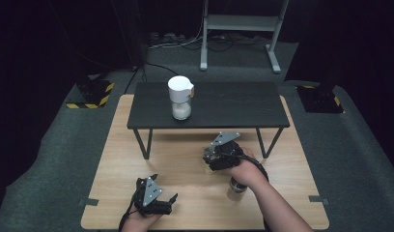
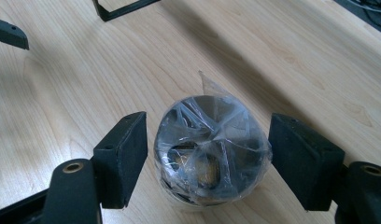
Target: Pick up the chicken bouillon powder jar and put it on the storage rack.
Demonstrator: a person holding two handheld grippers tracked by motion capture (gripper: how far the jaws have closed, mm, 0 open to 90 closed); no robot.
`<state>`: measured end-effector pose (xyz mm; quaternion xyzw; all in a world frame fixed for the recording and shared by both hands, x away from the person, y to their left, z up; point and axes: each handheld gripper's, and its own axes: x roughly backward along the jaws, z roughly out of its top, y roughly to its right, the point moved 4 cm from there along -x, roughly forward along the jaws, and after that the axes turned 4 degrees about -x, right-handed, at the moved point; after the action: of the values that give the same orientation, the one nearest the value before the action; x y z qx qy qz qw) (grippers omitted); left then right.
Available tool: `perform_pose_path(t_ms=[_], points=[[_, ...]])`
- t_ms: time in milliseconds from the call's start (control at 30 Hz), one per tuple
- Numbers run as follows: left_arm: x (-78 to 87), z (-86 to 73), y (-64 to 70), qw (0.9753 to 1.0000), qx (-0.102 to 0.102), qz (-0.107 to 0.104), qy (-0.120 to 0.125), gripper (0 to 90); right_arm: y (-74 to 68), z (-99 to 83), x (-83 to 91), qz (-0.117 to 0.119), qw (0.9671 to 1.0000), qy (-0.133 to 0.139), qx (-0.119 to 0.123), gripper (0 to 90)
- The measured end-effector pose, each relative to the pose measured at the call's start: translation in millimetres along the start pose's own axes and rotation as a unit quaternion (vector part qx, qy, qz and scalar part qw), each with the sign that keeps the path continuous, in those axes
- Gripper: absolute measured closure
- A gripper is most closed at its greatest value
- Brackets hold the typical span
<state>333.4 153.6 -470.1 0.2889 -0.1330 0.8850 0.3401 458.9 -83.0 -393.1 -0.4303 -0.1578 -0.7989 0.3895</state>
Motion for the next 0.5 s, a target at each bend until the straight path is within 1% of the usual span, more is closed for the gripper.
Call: perform_pose_path(t_ms=[267,500], points=[[0.1,0.0,-0.2,1.0,0.001,0.0,0.001,0.8,1.3,0.3,-1.8,0.001,1.0,-0.008,-0.004,32.0],[0.2,0.0,-0.2,1.0,0.002,0.0,0.001,0.8,1.7,0.3,-2.4,0.004,0.9999,-0.01,-0.004,32.4]])
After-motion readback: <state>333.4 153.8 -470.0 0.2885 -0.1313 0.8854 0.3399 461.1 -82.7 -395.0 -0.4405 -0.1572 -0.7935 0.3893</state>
